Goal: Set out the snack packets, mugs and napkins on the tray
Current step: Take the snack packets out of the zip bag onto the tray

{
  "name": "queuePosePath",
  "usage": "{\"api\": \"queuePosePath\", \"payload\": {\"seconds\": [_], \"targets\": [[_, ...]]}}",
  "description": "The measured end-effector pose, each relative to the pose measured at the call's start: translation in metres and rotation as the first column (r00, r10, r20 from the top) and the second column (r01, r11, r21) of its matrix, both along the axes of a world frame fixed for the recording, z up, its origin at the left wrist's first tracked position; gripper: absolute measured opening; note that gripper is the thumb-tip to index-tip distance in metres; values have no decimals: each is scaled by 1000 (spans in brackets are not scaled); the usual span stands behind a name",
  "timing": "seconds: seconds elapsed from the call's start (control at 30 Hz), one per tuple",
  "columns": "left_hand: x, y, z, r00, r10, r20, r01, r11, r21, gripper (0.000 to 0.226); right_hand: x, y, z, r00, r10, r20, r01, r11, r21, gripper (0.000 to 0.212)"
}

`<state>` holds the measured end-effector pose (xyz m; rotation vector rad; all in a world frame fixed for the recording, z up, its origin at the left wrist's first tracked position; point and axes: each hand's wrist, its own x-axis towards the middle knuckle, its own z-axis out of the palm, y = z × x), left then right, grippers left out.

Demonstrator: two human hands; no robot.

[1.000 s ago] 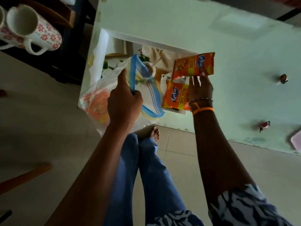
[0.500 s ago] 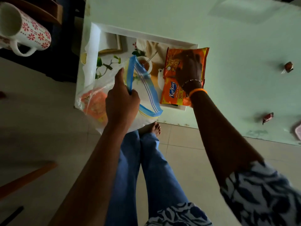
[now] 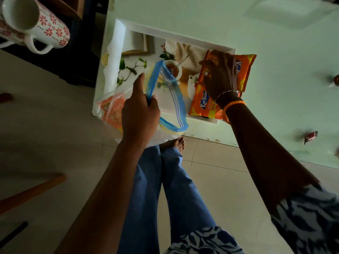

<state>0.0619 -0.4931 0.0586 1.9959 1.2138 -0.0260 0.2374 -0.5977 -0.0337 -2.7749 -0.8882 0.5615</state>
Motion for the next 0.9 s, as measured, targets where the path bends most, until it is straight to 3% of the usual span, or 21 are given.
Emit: {"api": "queuePosePath", "payload": {"seconds": [0.07, 0.13, 0.17, 0.2, 0.27, 0.4, 0.5, 0.63, 0.7, 0.83, 0.9], "targets": [[-11, 2, 5, 999, 5, 37, -4, 1000, -22, 55, -24, 7, 23, 999, -19, -46, 30, 968, 248, 23], [-25, 4, 11, 997, -11, 73, 13, 999, -33, 57, -58, 18, 52, 953, 99, -287, 27, 915, 403, 18], [-34, 5, 14, 995, -18, 97, 21, 999, -26, 57, -74, 25, 62, 887, 167, -431, 36, 905, 424, 17], [-43, 7, 18, 992, -20, 122, 22, 1000, -15, 57, -89, 33, 69, 804, 223, -552, 34, 908, 417, 19], [-60, 10, 24, 986, -4, 164, 8, 1000, -20, 55, -116, 48, 69, 697, 310, -647, -92, 933, 348, 23], [-94, 17, 36, 976, 59, 211, -63, 998, 9, 50, -151, 86, 45, 599, 382, -704, -465, 881, 82, 48], [-113, 20, 35, 969, 120, 214, -127, 992, 20, 49, -166, 113, 30, 567, 359, -741, -533, 846, 3, 51], [-122, 20, 30, 954, 194, 228, -192, 981, -28, 49, -189, 134, 16, 595, 394, -700, -597, 800, -56, 38], [-121, 20, 29, 954, 181, 239, -179, 983, -32, 49, -194, 135, 15, 646, 401, -650, -553, 832, -35, 33], [-108, 20, 30, 954, 148, 259, -136, 989, -63, 50, -184, 118, 28, 804, 262, -533, -235, 965, 120, 25], [-97, 21, 31, 956, 140, 258, -126, 989, -71, 51, -171, 100, 39, 863, 169, -475, -69, 973, 221, 22]]}}
